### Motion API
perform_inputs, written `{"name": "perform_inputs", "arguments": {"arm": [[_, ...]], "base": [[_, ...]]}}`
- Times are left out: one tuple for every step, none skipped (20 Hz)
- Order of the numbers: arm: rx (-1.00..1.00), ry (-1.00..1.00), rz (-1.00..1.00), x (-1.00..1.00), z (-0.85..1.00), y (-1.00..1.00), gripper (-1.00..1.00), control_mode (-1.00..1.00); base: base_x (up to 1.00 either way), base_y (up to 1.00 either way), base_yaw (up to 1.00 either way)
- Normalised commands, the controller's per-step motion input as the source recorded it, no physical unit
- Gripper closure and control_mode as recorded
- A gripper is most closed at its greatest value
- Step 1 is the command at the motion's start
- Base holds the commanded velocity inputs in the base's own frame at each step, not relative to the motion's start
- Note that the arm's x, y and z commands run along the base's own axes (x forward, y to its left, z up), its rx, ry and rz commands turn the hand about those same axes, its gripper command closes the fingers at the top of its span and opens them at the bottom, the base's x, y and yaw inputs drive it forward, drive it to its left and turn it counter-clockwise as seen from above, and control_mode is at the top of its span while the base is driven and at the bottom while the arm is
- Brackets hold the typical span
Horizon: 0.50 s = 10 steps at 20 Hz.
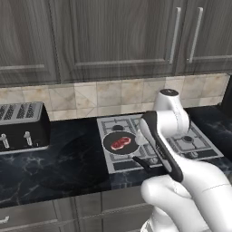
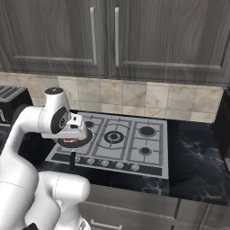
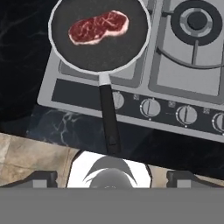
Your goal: Pick up the pan with the steak in it and place it on the dining table. Then place the steak on the plate.
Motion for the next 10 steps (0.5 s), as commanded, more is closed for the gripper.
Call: {"name": "perform_inputs", "arguments": {"arm": [[0.00,0.05,0.04,-0.02,-0.55,0.00,-1.00,-1.00],[0.00,0.05,0.04,-0.03,-0.55,0.00,-1.00,-1.00],[0.00,0.06,0.04,-0.01,-0.56,0.00,-1.00,-1.00],[0.00,0.06,0.04,0.00,-0.56,0.00,-1.00,-1.00],[0.00,0.05,0.04,-0.01,-0.56,0.00,-1.00,-1.00],[0.00,0.05,0.04,0.00,-0.55,0.00,-1.00,-1.00],[0.00,0.05,0.04,0.00,-0.56,0.00,-1.00,-1.00],[0.00,0.05,0.04,0.00,-0.55,0.00,-1.00,-1.00],[0.00,0.05,0.04,0.00,-0.55,0.01,-1.00,-1.00],[0.00,0.03,0.04,0.00,-0.54,0.02,-1.00,-1.00]], "base": [[0.00,0.00,0.00],[0.00,0.00,0.00],[0.00,0.00,0.00],[0.00,0.00,0.00],[0.00,0.00,0.00],[0.00,0.00,0.00],[0.00,0.00,0.00],[0.00,0.00,0.00],[0.00,0.00,0.00],[0.00,0.00,0.00]]}}
